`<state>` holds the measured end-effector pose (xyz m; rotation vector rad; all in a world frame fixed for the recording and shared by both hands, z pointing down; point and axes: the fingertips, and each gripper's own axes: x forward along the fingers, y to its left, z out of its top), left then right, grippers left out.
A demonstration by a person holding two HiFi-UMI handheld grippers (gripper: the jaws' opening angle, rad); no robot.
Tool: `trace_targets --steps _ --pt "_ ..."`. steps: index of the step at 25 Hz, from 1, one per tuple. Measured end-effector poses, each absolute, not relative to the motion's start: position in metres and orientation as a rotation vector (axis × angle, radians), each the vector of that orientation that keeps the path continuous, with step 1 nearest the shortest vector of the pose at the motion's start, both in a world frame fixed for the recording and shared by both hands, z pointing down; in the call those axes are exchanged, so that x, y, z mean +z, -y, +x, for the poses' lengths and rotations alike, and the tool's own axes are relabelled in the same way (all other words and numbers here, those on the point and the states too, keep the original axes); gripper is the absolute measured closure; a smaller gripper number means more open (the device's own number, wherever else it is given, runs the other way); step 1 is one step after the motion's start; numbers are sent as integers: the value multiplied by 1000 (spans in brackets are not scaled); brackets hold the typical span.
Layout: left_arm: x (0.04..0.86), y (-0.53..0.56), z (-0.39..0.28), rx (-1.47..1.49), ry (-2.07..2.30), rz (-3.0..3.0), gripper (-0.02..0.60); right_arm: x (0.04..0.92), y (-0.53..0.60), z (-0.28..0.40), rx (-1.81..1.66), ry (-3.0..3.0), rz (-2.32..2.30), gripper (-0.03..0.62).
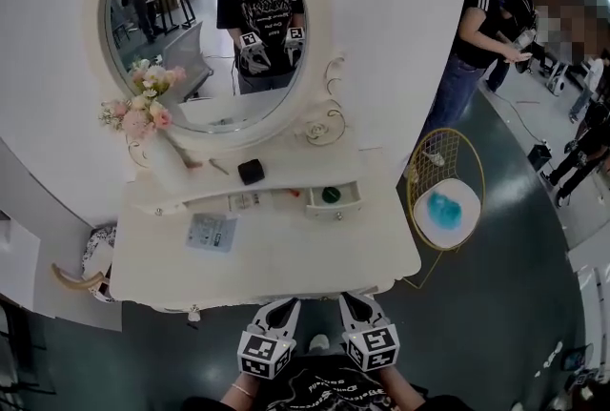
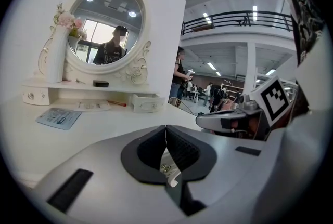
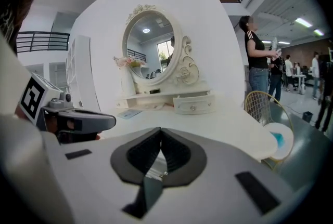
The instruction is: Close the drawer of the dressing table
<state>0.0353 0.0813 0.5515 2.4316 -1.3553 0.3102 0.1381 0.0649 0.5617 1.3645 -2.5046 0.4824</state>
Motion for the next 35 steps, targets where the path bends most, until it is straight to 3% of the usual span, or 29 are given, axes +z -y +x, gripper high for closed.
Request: trace_targets --steps 10,35 --pt "557 -72 62 308 1350 2421 565 569 -51 161 507 2497 1368 583" --pt "544 5 12 288 1355 2449 565 564 14 129 489 2427 1448 582"
